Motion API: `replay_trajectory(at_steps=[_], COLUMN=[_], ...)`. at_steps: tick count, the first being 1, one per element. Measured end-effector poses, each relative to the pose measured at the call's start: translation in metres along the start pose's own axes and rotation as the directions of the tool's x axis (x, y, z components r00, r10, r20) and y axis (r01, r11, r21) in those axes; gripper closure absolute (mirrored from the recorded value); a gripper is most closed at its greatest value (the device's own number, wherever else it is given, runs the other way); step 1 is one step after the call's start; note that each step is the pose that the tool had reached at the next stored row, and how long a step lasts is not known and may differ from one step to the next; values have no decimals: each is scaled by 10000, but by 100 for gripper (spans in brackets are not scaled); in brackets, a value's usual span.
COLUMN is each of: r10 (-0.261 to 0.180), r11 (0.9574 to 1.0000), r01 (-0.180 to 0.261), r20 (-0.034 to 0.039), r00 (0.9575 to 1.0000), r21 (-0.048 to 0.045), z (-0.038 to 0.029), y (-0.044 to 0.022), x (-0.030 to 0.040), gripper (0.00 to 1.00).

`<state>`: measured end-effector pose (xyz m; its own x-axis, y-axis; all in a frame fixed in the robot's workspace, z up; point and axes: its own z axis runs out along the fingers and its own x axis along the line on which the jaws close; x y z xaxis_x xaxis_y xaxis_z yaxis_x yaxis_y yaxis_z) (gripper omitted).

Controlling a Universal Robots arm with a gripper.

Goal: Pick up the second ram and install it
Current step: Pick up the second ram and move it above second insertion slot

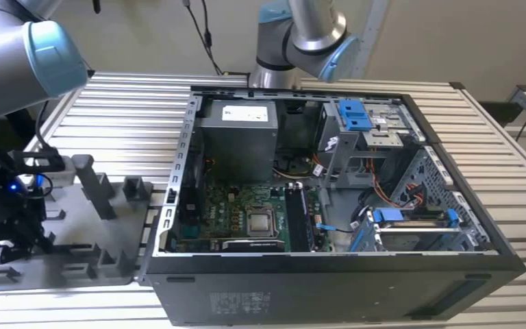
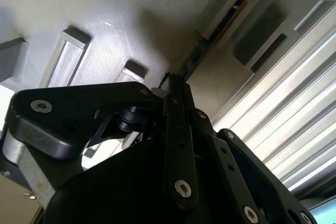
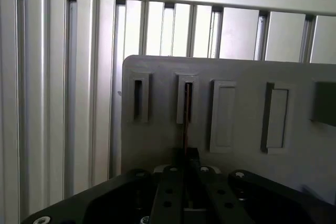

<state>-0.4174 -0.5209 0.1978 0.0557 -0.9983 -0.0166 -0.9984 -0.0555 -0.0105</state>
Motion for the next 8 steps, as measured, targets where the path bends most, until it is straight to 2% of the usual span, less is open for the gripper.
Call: replay_trajectory(at_steps=[8], r10=[0], r11=[10000], r01=[0], r20=[0], r00=[10000], r21=[0], z=[-98], y=[-1], x=[-2], gripper=[86])
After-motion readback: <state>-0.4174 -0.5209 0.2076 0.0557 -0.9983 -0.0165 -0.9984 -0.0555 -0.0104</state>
